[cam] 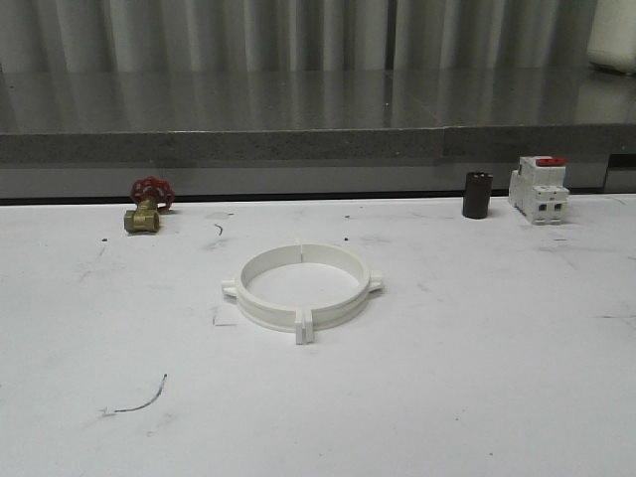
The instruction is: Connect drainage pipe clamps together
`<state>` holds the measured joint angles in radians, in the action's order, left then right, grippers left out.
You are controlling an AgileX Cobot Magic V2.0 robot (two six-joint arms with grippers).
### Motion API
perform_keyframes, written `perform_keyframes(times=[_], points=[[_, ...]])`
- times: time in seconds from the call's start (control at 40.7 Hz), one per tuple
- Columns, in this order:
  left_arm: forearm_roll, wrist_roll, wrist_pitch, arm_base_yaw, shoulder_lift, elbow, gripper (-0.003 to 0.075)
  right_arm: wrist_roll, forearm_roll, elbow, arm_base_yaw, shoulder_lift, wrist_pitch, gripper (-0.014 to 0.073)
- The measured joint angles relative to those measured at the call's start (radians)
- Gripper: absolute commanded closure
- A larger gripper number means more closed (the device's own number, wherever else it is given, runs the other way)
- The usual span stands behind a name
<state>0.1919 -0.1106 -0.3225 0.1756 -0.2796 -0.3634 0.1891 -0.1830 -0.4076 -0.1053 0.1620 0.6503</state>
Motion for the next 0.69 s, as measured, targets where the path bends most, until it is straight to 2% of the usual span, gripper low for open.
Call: perform_keyframes(times=[0.688], points=[[0.0,0.0,0.0,0.0,0.0,0.0,0.0741,0.0,-0.002,0.004,0.0,-0.001,-0.012,0.0656]])
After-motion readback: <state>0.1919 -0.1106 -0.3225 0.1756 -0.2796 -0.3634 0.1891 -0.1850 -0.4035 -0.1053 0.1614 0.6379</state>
